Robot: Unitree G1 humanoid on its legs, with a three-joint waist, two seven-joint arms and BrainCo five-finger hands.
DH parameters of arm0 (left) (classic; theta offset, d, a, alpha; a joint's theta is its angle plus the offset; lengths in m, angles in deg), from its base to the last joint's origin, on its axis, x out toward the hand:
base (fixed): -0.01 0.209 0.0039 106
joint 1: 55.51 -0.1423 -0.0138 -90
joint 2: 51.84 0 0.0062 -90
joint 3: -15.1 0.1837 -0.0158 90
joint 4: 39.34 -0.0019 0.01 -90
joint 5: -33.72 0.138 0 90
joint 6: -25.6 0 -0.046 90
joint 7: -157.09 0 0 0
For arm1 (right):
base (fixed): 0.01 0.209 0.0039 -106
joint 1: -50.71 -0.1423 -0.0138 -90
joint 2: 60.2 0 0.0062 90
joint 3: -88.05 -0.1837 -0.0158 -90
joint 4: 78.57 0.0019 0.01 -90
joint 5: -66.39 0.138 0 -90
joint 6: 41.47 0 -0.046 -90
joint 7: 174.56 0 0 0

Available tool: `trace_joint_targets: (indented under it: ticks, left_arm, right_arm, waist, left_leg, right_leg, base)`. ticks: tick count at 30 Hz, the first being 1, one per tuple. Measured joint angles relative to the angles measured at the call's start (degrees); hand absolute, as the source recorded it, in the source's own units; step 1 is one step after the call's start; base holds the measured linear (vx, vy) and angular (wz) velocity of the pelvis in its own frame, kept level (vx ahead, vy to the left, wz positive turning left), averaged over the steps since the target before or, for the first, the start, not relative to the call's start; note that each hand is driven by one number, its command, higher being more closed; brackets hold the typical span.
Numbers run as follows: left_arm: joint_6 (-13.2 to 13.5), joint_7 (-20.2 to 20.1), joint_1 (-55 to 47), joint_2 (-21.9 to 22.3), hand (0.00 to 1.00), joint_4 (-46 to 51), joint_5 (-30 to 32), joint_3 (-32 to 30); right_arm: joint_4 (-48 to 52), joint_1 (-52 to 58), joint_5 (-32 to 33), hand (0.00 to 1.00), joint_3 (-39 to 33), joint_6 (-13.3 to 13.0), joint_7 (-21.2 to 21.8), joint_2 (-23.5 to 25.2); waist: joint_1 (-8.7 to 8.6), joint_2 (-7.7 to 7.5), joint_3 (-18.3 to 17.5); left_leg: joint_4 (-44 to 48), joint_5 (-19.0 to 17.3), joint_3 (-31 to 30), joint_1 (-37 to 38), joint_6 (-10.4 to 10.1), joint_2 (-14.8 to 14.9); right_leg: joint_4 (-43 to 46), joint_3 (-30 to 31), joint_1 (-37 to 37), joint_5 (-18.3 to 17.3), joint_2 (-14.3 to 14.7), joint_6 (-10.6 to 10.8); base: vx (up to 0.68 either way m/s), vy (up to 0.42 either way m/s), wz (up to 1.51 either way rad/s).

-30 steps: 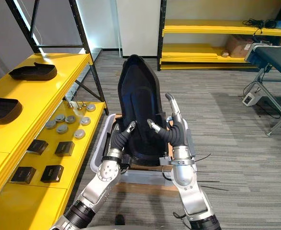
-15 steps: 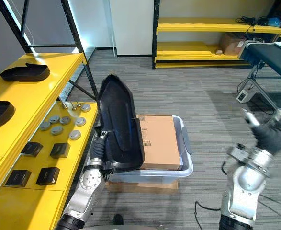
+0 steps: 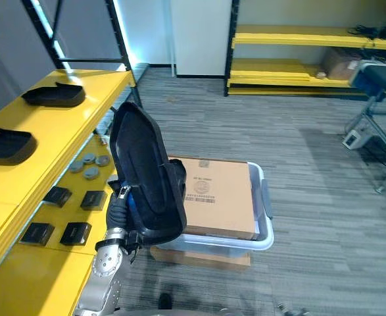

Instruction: Walk over and take plastic housings, then place them on the shelf

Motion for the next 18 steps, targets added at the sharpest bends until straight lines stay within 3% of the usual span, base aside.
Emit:
trace_joint_targets:
  ticks: [1,3,5,8,9,11,13,14,15,16,18]
  left_arm:
    - [0.05,-0.14,0.16,0.24,1.00,0.25,-0.02,-0.21]
    - [0.10,-0.43,0.12,1.35,1.00,0.22,-1.52,-0.05]
    - [0.11,-0.46,0.23,1.05,1.00,-0.27,-2.39,1.14]
    - [0.16,-1.19,1.45,0.07,1.00,-0.27,-2.89,4.67]
    - [0.19,-2.03,1.83,-0.38,1.00,-0.27,-2.97,5.47]
    - [0.17,-2.40,2.29,-0.81,1.00,-0.61,-4.07,5.80]
    - [-0.06,-2.99,2.91,-0.65,1.00,-1.50,-4.31,6.17]
    - [-0.06,-3.26,3.12,-0.89,1.00,-1.49,-4.25,6.58]
    - [-0.12,-3.26,3.27,-0.95,1.00,-1.55,-4.16,7.18]
    - [-0.04,-3.19,4.32,-0.96,1.00,-2.17,-4.03,8.19]
    - [-0.03,-2.78,5.78,-0.90,1.00,-4.38,-3.97,7.82]
  right_arm:
    - [-0.12,-0.13,-0.16,0.00,0.04,0.01,-0.02,0.46]
    - [0.03,-1.38,-2.31,0.00,0.54,0.15,-0.17,-0.30]
    - [0.43,-1.98,-3.20,0.00,1.69,0.31,-0.21,-0.89]
    - [0.37,-3.58,-4.57,0.00,2.14,1.10,-0.27,-1.97]
    - [0.24,-5.27,-4.87,0.00,2.53,1.40,-0.26,-2.42]
    - [0.26,-7.99,-5.75,0.00,2.54,1.46,-0.20,-1.86]
    - [0.38,-9.51,-6.67,0.00,2.49,1.50,-0.21,-1.91]
    - [0.60,-9.94,-6.80,0.00,2.51,1.54,-0.18,-2.28]
    - [0.64,-9.91,-6.85,0.00,2.48,1.57,-0.17,-2.47]
    - [0.31,-9.88,-6.86,0.00,2.53,1.69,-0.15,-2.37]
    - [0.34,-9.90,-6.86,0.00,2.94,1.88,-0.12,-2.01]
  waist:
    - [-0.05,-0.42,0.56]
    - [0.22,0.11,1.67]
    - [-0.21,-0.22,2.00]
    - [-0.56,0.02,2.07]
    - [-0.10,0.11,2.15]
    - [0.15,-1.10,2.92]
    - [0.05,-1.33,3.00]
    - [-0.07,-1.25,3.06]
    - [-0.40,-0.98,3.03]
    - [-0.60,-0.56,3.21]
    - [-0.84,0.17,3.76]
  left_leg:
    - [1.69,-0.43,3.23,-0.78,0.59,0.20]
    - [8.46,-1.42,21.63,-4.60,2.08,5.32]
    - [10.68,-1.04,33.92,-4.42,2.93,7.74]
    - [12.50,-2.23,41.96,-4.60,3.86,7.27]
    - [12.76,-2.86,40.99,-5.40,4.06,5.79]
    - [14.64,-4.58,38.10,-5.60,4.63,3.54]
    - [17.67,-7.73,34.66,-5.49,4.94,1.63]
    - [18.91,-9.66,32.08,-4.70,5.34,-0.06]
    - [19.14,-10.39,30.54,-4.10,5.65,-0.84]
    - [18.77,-11.58,27.19,-2.23,5.14,-1.95]
    - [16.77,-11.34,24.06,1.74,5.21,-2.63]
  right_leg:
    - [-0.06,-2.47,0.37,0.16,-1.11,0.06]
    - [0.55,-9.65,1.97,0.03,-1.55,0.26]
    - [0.78,-14.35,4.69,-0.41,-2.34,1.40]
    - [0.21,-20.70,7.02,-0.26,-4.01,2.48]
    - [0.21,-22.31,7.44,0.17,-4.90,3.19]
    - [1.14,-24.06,9.49,0.36,-6.76,3.51]
    - [8.57,-24.92,10.38,0.60,-10.72,3.13]
    - [16.88,-23.06,9.87,2.03,-14.52,0.41]
    - [21.69,-20.64,8.94,3.86,-16.04,-2.61]
    - [31.70,-8.47,3.31,2.22,-16.26,-4.51]
    - [36.09,2.53,-3.46,-4.05,-12.07,-2.47]
  base:
    - [0.04,0.055,1.88]
    - [0.05,0.048,1.61]
    - [0.13,0.041,1.56]
    - [0.21,0.132,1.53]
    - [0.20,0.154,1.16]
    - [0.21,0.149,0.93]
    - [0.24,0.174,1.08]
    - [0.22,0.170,0.97]
    - [0.36,0.246,1.31]
    - [0.32,0.188,1.06]
    - [0.34,0.157,0.97]
